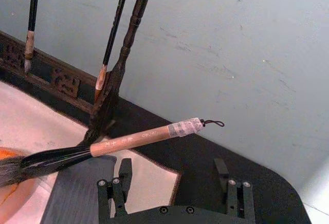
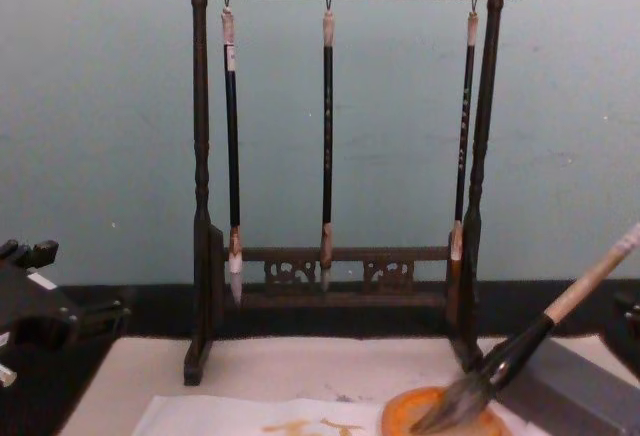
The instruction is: Pick up the brush from the inkstone, write on the paper, then place the brush back to its original position.
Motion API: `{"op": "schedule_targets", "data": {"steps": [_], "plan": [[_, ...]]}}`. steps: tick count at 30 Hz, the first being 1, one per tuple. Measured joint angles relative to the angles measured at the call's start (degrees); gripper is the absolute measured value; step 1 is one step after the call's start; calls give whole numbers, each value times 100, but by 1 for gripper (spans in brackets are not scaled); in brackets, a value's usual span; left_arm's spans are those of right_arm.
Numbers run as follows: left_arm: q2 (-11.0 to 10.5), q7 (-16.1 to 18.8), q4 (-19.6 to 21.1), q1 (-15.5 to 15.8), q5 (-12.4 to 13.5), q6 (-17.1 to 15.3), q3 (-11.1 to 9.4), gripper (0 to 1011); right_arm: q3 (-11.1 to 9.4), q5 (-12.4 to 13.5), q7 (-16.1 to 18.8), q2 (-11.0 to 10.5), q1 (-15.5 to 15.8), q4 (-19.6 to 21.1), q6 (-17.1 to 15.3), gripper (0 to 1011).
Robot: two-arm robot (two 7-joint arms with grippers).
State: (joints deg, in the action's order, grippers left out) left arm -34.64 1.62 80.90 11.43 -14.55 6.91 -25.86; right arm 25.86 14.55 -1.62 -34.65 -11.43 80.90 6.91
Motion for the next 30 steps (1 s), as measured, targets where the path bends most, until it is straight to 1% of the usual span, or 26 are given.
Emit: {"op": "schedule_targets", "data": {"steps": [30], "plan": [[0, 0, 0, 0, 0, 0, 0, 1010, 0, 0, 0, 0, 0, 0, 0, 1000]]}}
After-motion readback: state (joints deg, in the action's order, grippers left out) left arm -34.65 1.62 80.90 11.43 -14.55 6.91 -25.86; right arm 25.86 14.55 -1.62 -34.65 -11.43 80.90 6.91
